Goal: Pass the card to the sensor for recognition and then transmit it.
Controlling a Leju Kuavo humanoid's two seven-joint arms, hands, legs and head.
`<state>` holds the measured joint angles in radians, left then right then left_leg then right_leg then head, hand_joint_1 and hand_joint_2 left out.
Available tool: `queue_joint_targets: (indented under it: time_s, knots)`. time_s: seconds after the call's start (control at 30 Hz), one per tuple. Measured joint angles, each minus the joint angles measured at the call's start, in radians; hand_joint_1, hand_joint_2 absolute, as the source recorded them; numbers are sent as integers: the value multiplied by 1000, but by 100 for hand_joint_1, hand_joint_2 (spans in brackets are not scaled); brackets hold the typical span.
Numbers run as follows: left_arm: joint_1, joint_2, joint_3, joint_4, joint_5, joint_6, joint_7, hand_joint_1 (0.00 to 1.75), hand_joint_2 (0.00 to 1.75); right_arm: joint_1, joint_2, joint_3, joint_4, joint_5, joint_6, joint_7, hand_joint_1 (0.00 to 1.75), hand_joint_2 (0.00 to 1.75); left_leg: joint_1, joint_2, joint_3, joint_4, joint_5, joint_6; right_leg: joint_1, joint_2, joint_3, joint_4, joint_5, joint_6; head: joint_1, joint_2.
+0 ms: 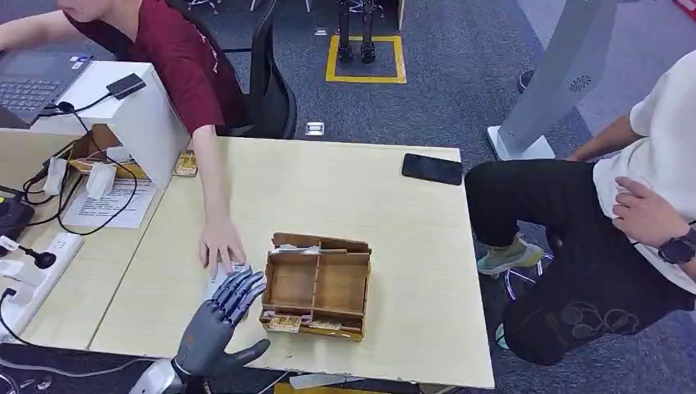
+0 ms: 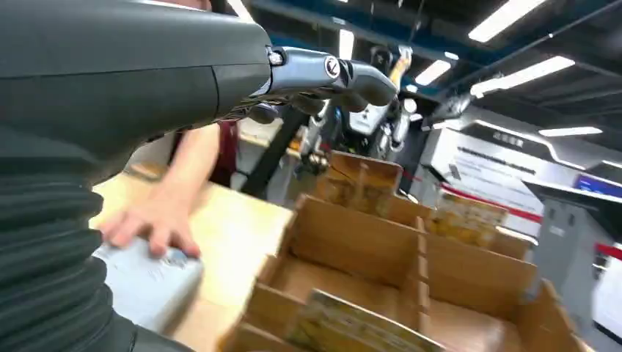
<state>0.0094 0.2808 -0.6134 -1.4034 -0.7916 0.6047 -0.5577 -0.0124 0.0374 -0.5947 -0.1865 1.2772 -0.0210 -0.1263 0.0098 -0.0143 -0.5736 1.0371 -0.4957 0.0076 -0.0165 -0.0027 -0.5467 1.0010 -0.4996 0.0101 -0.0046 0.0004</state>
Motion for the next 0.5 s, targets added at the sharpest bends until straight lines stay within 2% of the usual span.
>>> queue_joint_targets:
  time_s: [0.13, 0.5]
  knots:
    - [-5, -15, -26, 1, 15, -28, -11, 0, 175, 0, 0, 0, 0, 0, 0, 0, 0, 175, 0, 0, 0, 0, 0, 0, 0, 0, 0, 0, 0, 0, 0, 0]
    - [-18, -26, -52, 10, 46, -52, -26, 0, 175, 0, 0, 0, 0, 10, 1, 0, 0, 175, 0, 0, 0, 0, 0, 0, 0, 0, 0, 0, 0, 0, 0, 0]
